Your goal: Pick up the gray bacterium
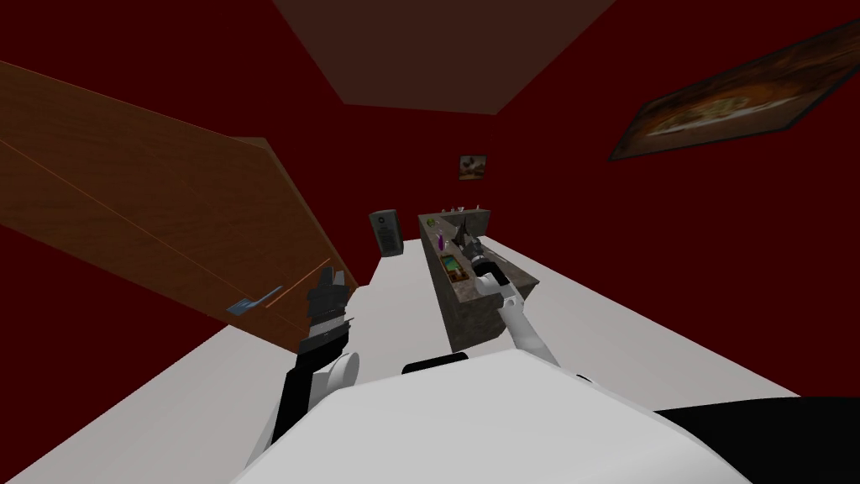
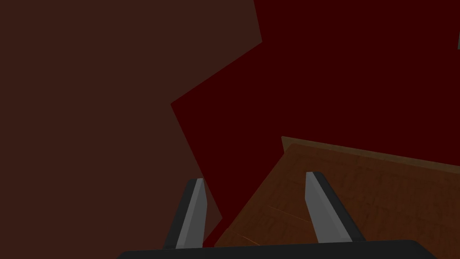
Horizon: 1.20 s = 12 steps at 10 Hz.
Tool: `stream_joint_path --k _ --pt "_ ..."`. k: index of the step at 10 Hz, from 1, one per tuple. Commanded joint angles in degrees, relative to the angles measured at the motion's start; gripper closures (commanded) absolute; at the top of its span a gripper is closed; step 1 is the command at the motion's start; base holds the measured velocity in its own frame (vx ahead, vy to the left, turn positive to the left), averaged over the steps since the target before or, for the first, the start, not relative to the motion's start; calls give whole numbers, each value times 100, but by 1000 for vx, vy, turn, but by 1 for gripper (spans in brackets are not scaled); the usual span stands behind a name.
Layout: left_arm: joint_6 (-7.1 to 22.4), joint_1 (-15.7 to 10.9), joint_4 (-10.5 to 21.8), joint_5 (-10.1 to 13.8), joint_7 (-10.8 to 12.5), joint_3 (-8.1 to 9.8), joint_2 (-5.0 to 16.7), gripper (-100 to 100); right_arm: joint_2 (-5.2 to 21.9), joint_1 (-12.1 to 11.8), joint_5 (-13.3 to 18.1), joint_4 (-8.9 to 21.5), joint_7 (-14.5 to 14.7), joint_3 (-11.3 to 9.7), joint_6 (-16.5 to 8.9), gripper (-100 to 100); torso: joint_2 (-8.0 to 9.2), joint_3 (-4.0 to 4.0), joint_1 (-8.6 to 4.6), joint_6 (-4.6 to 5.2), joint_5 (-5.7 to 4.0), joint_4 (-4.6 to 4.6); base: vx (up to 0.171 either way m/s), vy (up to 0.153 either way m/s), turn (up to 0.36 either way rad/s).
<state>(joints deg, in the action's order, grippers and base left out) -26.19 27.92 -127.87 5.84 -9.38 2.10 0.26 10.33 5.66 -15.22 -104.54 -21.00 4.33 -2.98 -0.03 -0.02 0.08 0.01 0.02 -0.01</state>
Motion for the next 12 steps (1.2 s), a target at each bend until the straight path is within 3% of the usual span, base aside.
stream_joint_path --k 1,2,4,5,6,9,11,12 --pt "0 0 0 0 0 0 0 0 11 210 -80 286 -84 14 -85 -100 0 0 0 0 0 0 -4 18 -3" --pt "0 0 0 0 0 0 0 0 14 420 -239 468 -231 63 -306 -100 1 0 -1 0 0 0 -6 20 -3" --pt "0 0 0 0 0 0 0 0 14 503 -239 644 -231 63 -306 -100 2 1 -2 1 -1 0 -2 7 -2" --pt "0 0 0 0 0 0 0 0 15 750 -400 847 -386 112 -526 -100 3 2 -6 2 -2 0 -3 7 -7" --pt "0 0 0 0 0 0 0 0 15 793 -400 996 -386 112 -526 -100 2 1 -5 0 -1 0 -3 8 1" --pt "0 0 0 0 0 0 0 0 16 1280 -723 1511 -711 209 -959 -100 4 2 -6 2 -2 0 -9 5 -2" --pt "0 0 0 0 0 0 0 0 16 1363 -723 1729 -711 209 -959 -100 4 2 -8 1 -2 1 -4 -1 0" --pt "0 0 0 0 0 0 0 0 17 1606 -885 1910 -882 256 -1169 -100 4 2 -9 2 -2 0 -9 -7 -5"
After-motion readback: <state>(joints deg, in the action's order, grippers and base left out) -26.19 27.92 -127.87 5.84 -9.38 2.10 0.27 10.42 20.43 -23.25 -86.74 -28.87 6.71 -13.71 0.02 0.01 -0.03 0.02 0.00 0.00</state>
